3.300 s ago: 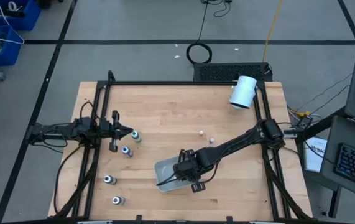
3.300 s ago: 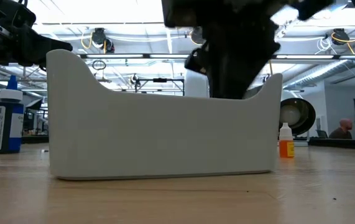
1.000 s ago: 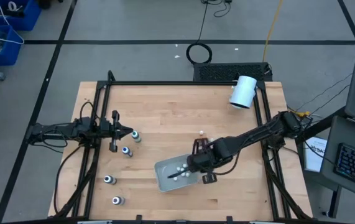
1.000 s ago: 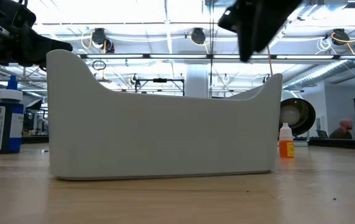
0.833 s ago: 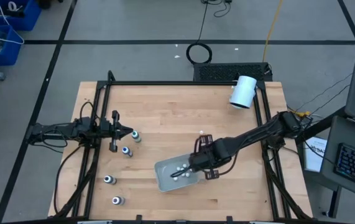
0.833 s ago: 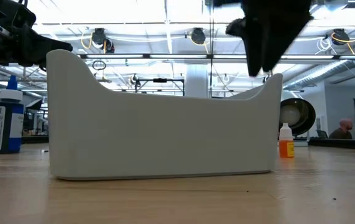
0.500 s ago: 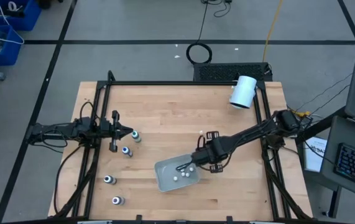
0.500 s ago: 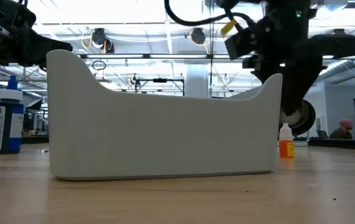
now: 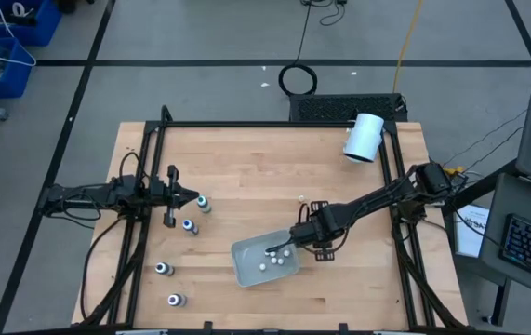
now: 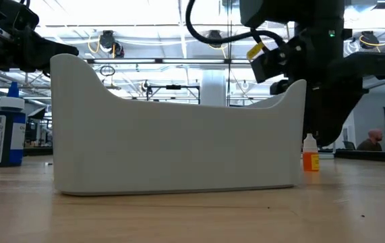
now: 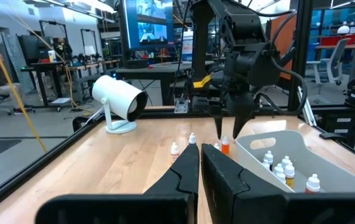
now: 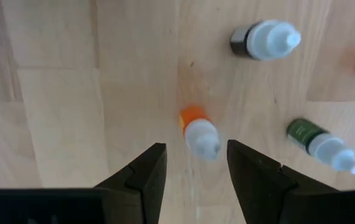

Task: Pick & Place food coloring
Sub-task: Put the small orange food coloring bottle in the gray bin

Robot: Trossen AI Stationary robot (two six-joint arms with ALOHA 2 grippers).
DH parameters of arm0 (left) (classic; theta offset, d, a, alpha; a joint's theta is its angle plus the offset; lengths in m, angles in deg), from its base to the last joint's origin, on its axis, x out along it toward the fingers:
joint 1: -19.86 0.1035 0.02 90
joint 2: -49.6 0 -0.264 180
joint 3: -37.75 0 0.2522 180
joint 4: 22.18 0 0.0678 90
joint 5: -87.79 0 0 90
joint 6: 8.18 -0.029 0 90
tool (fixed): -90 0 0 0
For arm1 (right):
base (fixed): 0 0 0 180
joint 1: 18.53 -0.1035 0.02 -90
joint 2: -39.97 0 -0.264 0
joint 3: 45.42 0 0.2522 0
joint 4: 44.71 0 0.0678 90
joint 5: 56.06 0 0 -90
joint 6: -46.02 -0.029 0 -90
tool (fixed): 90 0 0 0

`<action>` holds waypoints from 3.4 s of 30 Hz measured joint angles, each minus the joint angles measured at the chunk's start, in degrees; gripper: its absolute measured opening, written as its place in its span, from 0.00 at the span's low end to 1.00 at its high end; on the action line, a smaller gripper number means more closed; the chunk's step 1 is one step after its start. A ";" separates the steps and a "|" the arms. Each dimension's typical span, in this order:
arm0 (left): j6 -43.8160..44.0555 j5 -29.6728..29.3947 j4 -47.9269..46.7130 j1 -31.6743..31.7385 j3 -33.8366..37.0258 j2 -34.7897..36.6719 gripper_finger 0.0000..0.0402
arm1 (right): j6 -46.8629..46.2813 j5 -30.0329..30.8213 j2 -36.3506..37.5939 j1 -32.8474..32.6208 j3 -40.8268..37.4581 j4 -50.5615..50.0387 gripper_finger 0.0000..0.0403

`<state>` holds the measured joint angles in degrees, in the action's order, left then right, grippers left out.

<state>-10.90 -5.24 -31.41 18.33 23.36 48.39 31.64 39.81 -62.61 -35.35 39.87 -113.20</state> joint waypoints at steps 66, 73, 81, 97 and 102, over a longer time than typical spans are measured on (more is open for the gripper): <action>-0.02 -0.02 0.01 -0.01 0.01 0.00 0.06 | 0.03 -3.02 3.34 1.46 -6.14 9.54 0.35; -0.02 -0.02 0.01 0.00 0.01 -0.01 0.06 | 0.04 -2.95 3.34 1.46 -6.14 9.71 0.34; 0.00 -0.02 0.01 -0.01 -0.01 -0.02 0.06 | 0.21 -2.60 3.34 1.49 -6.14 9.74 0.18; 0.00 -0.02 -0.01 0.01 0.01 0.00 0.06 | 2.49 0.67 7.30 -0.66 3.41 3.51 0.10; 0.00 0.00 0.03 0.01 0.01 0.00 0.06 | 6.43 3.28 6.82 -2.31 11.22 2.62 0.10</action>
<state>-10.90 -5.25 -31.39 18.34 23.37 48.39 38.06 43.09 -55.79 -37.66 51.08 -110.58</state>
